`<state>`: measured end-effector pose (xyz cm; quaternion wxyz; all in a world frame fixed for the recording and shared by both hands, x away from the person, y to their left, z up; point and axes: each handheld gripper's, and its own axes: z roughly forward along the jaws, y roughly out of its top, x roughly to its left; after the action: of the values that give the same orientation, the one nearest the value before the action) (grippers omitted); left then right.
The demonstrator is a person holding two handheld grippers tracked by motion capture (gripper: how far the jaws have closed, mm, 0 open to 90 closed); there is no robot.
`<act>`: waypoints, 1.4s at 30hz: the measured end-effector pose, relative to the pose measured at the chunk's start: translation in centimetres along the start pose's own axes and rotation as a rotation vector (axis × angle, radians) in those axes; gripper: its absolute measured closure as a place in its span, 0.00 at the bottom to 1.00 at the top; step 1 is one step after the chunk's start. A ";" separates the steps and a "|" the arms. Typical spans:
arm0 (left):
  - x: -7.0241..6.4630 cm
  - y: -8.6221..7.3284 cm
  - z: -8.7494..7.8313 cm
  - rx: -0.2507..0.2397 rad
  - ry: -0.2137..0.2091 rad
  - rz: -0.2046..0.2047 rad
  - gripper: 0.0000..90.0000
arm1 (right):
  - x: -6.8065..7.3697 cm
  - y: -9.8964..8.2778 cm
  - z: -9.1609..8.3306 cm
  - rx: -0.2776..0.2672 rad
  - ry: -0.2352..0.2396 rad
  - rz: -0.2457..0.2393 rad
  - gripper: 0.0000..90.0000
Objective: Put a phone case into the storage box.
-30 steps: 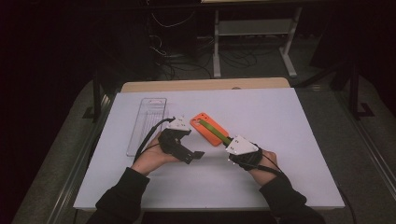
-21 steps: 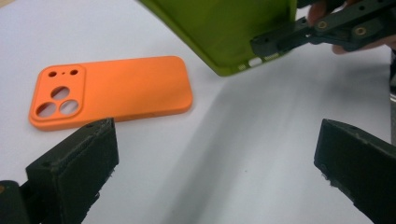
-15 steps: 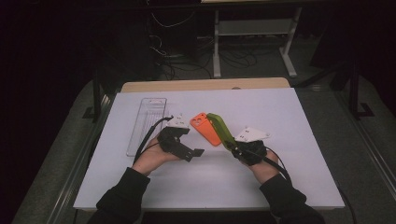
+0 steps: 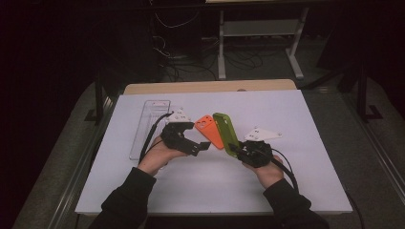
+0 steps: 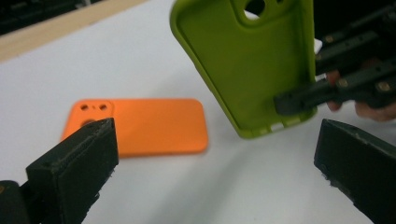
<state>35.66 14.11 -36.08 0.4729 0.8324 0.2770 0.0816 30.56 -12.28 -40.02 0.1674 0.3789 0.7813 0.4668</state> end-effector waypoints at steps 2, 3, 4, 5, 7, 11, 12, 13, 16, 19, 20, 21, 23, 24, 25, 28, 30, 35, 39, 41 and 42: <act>0.1 0.4 0.0 -0.018 0.005 -0.003 0.00 | 0.1 0.0 0.0 -0.001 0.007 0.012 0.84; 0.1 0.6 0.1 -0.030 0.005 -0.008 0.00 | 0.2 0.1 0.0 -0.004 0.012 0.019 0.84; 0.4 0.8 -0.1 -0.013 0.005 0.017 0.00 | 0.2 0.1 0.0 -0.010 0.013 0.024 0.84; 0.4 1.0 0.1 -0.035 -0.001 -0.001 0.00 | 0.1 0.2 0.0 -0.013 0.015 0.021 0.84; 0.4 1.4 0.3 -0.062 -0.016 -0.026 0.00 | 0.1 0.3 0.1 -0.018 0.017 0.026 0.84; 0.4 1.8 1.0 -0.091 -0.029 -0.054 0.00 | 0.2 0.3 0.2 -0.031 0.032 0.055 0.84; 0.4 1.8 1.2 -0.104 -0.034 -0.058 0.00 | 0.2 0.4 0.2 -0.031 0.030 0.055 0.84; 0.4 1.8 1.4 -0.117 -0.041 -0.064 0.00 | 0.3 0.4 0.3 -0.033 0.034 0.056 0.84; 0.2 1.7 1.9 -0.112 -0.065 -0.078 0.00 | 0.4 0.4 0.4 -0.042 0.047 0.053 0.84; 0.1 1.3 2.3 -0.108 -0.070 -0.080 0.00 | 0.6 0.4 0.5 -0.044 0.055 0.047 0.84; 0.1 1.2 2.4 -0.113 -0.068 -0.090 0.00 | 0.7 0.4 0.5 -0.044 0.057 0.049 0.84; 0.2 1.1 2.4 -0.117 -0.071 -0.097 0.00 | 0.8 0.4 0.5 -0.049 0.057 0.046 0.84; 0.2 1.1 2.4 -0.123 -0.084 -0.109 0.00 | 0.9 0.5 0.5 -0.051 0.064 0.051 0.84; 0.1 1.1 2.4 -0.126 -0.085 -0.106 0.00 | 0.9 0.5 0.6 -0.051 0.066 0.054 0.84; 0.0 1.1 2.5 -0.130 -0.089 -0.104 0.00 | 1.0 0.5 0.6 -0.054 0.069 0.050 0.84; -0.2 1.1 2.5 -0.137 -0.094 -0.100 0.00 | 1.4 0.6 0.8 -0.054 0.078 0.049 0.84; -0.2 1.1 2.5 -0.132 -0.094 -0.090 0.00 | 1.6 0.6 1.0 -0.053 0.086 0.045 0.84; -0.4 0.9 2.8 -0.133 -0.099 -0.081 0.00 | 2.1 0.6 1.3 -0.061 0.103 0.029 0.84; -0.6 0.8 3.0 -0.138 -0.100 -0.085 0.00 | 2.4 0.6 1.4 -0.062 0.107 0.024 0.84; -0.7 0.8 3.1 -0.144 -0.099 -0.093 0.00 | 2.4 0.6 1.5 -0.055 0.105 0.018 0.84; -0.8 0.8 3.2 -0.147 -0.097 -0.096 0.00 | 2.5 0.6 1.5 -0.053 0.106 0.021 0.84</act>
<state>36.59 11.05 -37.05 0.5489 0.7842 0.2868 0.0387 30.08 -9.36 -40.07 0.1308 0.3573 0.7725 0.5084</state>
